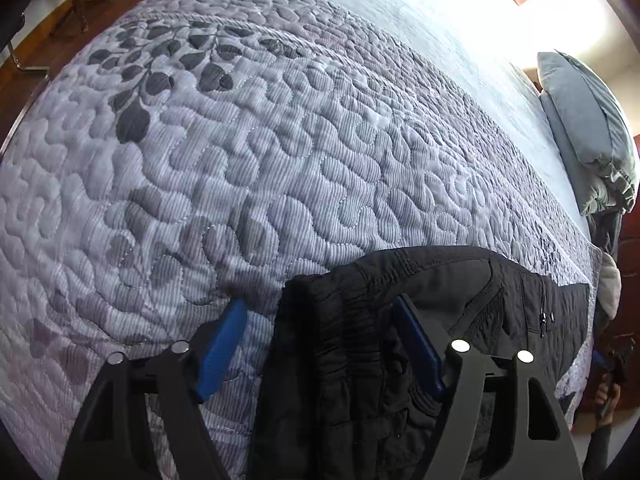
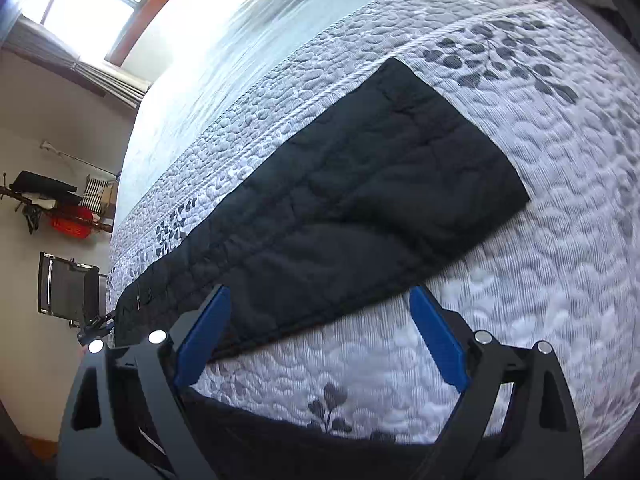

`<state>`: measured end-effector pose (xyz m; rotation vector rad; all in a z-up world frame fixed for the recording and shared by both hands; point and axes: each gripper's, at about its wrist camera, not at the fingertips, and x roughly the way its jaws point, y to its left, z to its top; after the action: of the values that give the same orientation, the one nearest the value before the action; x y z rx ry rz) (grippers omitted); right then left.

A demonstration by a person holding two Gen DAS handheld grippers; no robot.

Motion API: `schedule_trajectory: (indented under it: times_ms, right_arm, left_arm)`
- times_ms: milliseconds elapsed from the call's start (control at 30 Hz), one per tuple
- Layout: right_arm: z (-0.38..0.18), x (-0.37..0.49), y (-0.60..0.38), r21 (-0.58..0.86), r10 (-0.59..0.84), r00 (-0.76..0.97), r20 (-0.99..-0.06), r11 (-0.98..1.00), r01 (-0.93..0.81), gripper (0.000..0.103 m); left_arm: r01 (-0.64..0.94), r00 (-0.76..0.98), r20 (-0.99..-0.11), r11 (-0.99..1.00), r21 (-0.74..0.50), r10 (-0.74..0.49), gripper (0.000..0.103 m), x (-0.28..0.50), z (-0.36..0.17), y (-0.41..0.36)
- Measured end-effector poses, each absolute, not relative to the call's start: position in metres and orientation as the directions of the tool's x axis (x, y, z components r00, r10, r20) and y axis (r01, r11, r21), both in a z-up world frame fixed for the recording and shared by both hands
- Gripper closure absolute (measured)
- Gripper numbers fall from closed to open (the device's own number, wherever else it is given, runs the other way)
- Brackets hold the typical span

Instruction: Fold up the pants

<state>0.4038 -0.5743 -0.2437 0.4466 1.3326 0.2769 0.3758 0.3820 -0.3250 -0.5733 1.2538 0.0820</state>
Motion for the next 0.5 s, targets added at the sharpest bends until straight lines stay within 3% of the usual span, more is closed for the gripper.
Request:
schedule_trajectory:
  times_ms: [33,100,133,500]
  right_arm:
    - [-0.246,0.422,-0.578,0.459,0.437,0.221,-0.872,0.887,0.054,0.012]
    - [-0.250,0.457,-0.584,0.445,0.427,0.211,-0.879,0.894,0.043,0.012]
    - [-0.252,0.472,-0.587,0.433,0.415,0.212,-0.885,0.901,0.043,0.012]
    - [-0.313,0.586,-0.599,0.301,0.300,0.157,-0.941,0.953,-0.021,0.012]
  left_arm:
    - [-0.360,0.336,-0.904,0.851,-0.382,-0.263,0.047,0.374,-0.324,0.382]
    - [-0.352,0.343,-0.901,0.854,-0.384,-0.264,0.071,0.372,-0.320,0.378]
    - [-0.346,0.337,-0.910,0.867,-0.359,-0.242,0.076,0.372,-0.318,0.377]
    - [-0.385,0.322,-0.923,0.862,-0.330,-0.210,0.080,0.382,-0.328,0.373]
